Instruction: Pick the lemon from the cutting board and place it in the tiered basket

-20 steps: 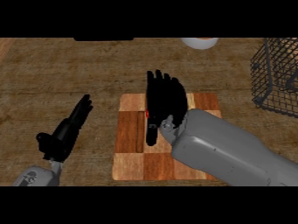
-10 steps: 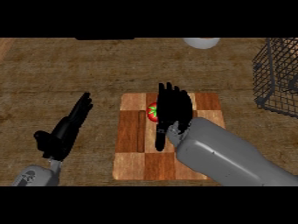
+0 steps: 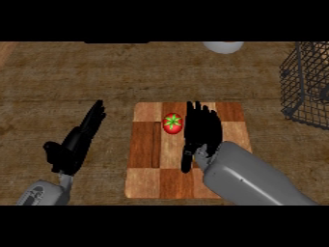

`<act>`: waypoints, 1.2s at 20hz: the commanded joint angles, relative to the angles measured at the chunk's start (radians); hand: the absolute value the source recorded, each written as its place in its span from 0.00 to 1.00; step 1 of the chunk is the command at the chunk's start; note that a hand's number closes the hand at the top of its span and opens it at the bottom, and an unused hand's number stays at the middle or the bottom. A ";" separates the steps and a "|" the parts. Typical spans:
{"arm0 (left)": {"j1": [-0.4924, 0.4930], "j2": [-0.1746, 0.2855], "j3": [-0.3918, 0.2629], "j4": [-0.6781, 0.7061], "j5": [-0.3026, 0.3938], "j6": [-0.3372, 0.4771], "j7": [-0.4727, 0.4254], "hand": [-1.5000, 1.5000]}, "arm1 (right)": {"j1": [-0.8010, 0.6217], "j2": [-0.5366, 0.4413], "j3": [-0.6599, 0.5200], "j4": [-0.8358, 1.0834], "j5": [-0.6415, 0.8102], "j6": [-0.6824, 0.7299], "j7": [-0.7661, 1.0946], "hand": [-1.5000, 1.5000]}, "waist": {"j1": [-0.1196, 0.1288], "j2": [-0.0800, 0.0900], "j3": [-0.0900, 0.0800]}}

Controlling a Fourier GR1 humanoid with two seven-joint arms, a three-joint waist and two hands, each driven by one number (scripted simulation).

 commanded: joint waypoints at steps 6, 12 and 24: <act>0.018 0.013 0.026 -0.003 -0.013 -0.044 -0.010 0.50 | 0.126 0.011 -0.041 -0.038 0.068 0.048 0.152 0.00 | 0.007 0.003 0.000; 0.040 0.009 0.043 -0.025 -0.032 -0.049 -0.006 0.50 | 0.108 0.120 -0.092 0.063 0.144 0.040 0.102 0.00 | 0.018 0.006 0.000; 0.011 -0.047 0.127 0.028 -0.074 -0.132 -0.019 0.50 | 0.222 0.168 -0.202 0.057 0.389 -0.030 -0.171 1.00 | 0.012 0.005 0.000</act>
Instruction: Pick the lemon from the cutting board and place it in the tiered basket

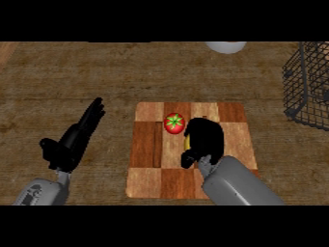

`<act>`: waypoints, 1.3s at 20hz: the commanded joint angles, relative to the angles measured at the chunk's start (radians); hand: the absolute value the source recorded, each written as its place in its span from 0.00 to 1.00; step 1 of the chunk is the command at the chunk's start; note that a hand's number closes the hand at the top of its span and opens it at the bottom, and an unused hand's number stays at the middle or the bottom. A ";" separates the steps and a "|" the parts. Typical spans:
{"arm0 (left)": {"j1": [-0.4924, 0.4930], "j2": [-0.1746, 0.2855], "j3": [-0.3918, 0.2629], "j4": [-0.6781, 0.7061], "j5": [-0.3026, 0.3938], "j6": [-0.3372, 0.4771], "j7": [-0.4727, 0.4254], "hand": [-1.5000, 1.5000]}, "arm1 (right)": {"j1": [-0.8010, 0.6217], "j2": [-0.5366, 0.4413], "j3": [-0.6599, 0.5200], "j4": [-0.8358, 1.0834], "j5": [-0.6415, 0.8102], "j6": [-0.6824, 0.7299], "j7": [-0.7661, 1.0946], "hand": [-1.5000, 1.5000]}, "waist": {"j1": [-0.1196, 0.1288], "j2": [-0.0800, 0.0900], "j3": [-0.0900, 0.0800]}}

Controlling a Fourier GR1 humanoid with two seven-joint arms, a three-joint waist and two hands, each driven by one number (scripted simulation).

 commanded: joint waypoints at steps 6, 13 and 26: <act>-0.007 -0.062 0.052 0.011 -0.053 -0.026 0.026 0.50 | -0.006 0.087 -0.106 0.012 0.150 0.045 -0.005 1.00 | 0.001 0.001 0.000; 0.062 -0.021 0.084 0.012 -0.032 0.024 -0.015 0.50 | 0.241 -0.568 -0.348 -0.061 -0.030 0.013 -0.412 1.00 | -0.137 -0.007 0.011; 0.093 -0.039 0.082 0.002 -0.027 0.024 -0.041 0.50 | 0.266 -0.878 -0.936 0.078 -0.596 0.101 -1.131 1.00 | -0.119 -0.013 0.010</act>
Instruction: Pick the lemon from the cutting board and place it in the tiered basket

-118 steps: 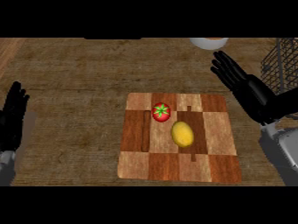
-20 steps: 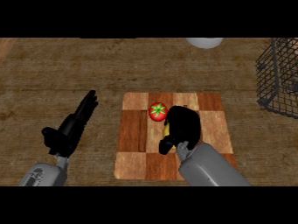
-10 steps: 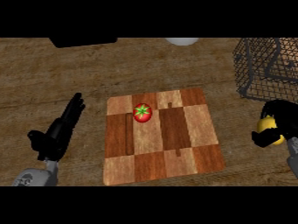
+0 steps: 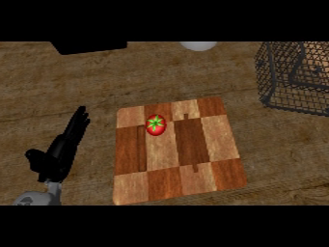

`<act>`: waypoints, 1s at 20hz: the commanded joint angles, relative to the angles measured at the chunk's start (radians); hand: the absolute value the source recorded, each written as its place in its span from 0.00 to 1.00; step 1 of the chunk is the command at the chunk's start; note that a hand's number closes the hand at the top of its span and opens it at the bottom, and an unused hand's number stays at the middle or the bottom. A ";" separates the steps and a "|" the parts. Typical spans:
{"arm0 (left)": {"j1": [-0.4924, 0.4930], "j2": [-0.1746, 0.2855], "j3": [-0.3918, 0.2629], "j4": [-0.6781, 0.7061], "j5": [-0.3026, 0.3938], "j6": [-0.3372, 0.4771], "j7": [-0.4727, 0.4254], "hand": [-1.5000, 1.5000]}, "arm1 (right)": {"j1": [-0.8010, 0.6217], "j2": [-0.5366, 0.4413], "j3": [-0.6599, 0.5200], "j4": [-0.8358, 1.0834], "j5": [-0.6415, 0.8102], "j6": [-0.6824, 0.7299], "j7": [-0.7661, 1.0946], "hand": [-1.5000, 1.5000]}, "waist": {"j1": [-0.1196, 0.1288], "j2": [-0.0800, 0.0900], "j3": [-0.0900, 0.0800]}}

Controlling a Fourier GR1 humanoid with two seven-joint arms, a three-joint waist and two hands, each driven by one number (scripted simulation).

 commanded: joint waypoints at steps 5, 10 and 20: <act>-0.055 -0.001 -0.024 -0.010 -0.011 -0.032 0.012 0.50 | 0.035 -0.262 -0.329 0.293 -0.263 0.282 -0.451 1.00 | 0.081 0.018 -0.007; -0.120 -0.026 -0.058 0.008 -0.027 -0.061 0.050 0.50 | -0.146 -0.366 -0.328 0.567 -0.245 0.388 -0.479 1.00 | 0.165 0.031 -0.010; -0.116 -0.036 -0.051 0.017 -0.042 -0.094 0.034 0.50 | -0.570 -0.309 -0.147 0.653 -0.140 0.418 -0.236 1.00 | 0.190 0.030 -0.012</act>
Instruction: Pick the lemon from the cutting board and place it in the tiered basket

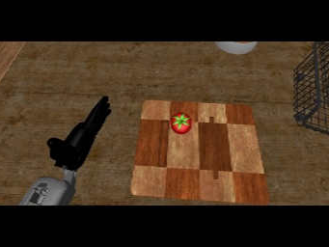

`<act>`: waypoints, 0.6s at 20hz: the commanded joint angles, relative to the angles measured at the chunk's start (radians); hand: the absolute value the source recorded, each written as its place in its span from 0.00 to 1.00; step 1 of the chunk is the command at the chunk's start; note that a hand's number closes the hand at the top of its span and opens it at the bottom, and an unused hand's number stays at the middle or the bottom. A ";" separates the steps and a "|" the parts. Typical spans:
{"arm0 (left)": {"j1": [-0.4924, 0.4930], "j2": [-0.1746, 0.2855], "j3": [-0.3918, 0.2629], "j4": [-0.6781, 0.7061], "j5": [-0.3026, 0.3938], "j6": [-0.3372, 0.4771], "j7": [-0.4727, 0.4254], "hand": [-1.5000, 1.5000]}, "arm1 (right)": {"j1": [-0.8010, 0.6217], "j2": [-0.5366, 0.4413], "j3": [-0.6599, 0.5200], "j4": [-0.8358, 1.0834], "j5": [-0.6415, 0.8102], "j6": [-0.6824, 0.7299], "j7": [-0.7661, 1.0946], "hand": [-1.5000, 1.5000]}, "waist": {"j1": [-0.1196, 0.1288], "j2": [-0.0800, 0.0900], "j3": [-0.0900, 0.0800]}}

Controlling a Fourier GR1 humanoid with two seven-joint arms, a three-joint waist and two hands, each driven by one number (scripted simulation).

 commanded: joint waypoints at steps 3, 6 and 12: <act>-0.022 -0.016 0.005 0.033 -0.003 -0.019 0.015 0.50 | -0.220 0.078 0.102 0.057 0.083 0.007 0.080 1.00 | 0.004 0.001 -0.001; -0.021 -0.019 0.002 0.009 -0.020 -0.011 0.010 0.50 | -0.273 0.150 0.152 0.081 0.135 -0.013 0.093 1.00 | 0.001 0.000 -0.001; -0.023 -0.013 0.027 -0.004 -0.003 -0.032 0.039 0.50 | -0.378 0.237 0.177 0.212 0.206 -0.064 0.050 1.00 | 0.001 0.001 0.000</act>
